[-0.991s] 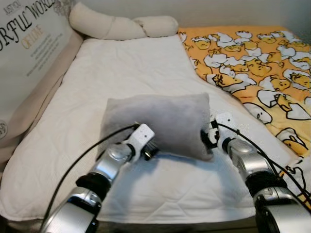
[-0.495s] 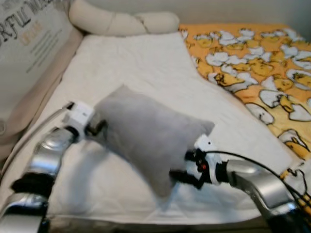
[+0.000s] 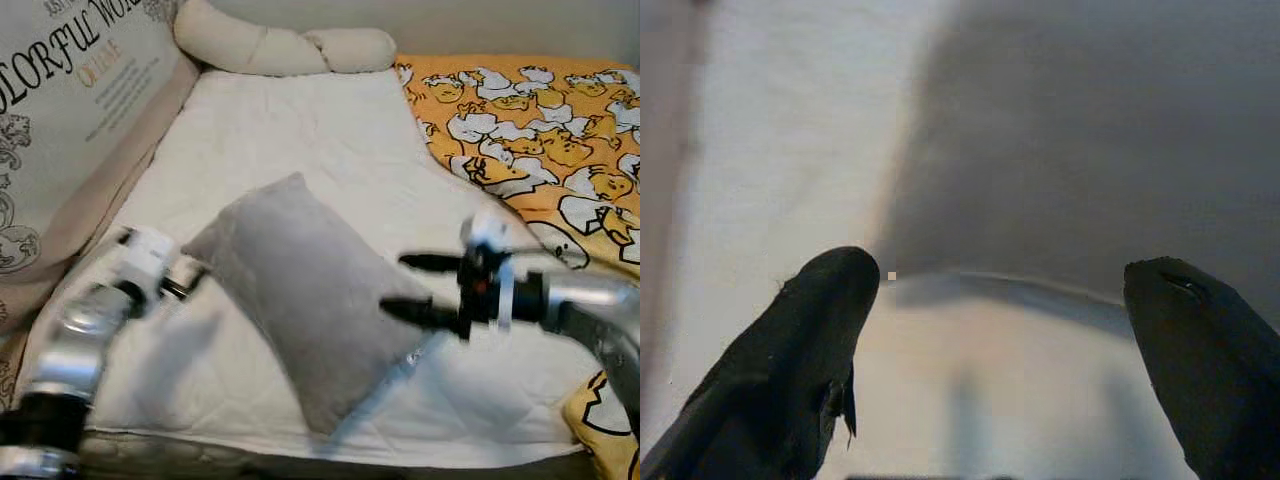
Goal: Clean up the room
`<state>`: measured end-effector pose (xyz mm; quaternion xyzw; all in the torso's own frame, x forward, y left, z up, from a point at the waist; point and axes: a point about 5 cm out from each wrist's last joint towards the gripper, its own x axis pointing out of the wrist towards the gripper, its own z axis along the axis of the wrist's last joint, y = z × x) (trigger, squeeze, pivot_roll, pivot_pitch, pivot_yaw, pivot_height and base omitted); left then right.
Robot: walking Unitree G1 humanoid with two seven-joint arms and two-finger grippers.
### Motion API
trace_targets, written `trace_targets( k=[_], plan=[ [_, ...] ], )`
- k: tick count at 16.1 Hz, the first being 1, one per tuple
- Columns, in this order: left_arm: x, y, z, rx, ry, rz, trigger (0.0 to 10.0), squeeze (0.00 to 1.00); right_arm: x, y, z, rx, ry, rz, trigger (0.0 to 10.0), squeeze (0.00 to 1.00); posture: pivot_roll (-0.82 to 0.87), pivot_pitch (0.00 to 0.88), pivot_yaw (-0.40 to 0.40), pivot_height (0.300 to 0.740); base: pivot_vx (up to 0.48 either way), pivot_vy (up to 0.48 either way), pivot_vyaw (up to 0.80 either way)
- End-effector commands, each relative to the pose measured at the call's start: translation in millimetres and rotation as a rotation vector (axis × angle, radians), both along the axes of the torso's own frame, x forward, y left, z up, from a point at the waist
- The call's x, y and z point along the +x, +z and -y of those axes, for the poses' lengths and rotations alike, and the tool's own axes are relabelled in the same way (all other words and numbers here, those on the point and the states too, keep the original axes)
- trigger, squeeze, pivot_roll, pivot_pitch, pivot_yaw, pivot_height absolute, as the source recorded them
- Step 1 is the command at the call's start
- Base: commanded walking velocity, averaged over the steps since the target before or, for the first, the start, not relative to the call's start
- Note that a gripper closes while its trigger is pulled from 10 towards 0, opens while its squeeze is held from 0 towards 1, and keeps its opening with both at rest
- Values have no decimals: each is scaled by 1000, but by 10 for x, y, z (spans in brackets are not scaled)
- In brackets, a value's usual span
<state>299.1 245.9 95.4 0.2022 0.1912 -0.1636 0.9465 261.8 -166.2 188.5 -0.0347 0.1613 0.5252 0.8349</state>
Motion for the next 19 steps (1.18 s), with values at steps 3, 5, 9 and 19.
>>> trace_targets(
  k=[3,5,9,19],
  plan=[
    [9,-176,114,50,26,-103,10000,0,568,-347,258,-164,-479,71,10000,0,-67,0,49,740,0,0,0],
    [42,-249,201,46,119,-152,10000,0,799,-661,352,-322,-665,120,10000,0,-73,0,59,740,0,0,0],
    [37,-514,381,72,198,-259,10000,0,872,-1010,271,-286,-812,52,10000,0,-61,0,53,740,0,0,0],
    [164,-229,818,-57,-50,-153,10000,0,-101,-1169,204,-126,-305,-240,10000,0,-68,0,18,740,0,0,0]
  ],
)
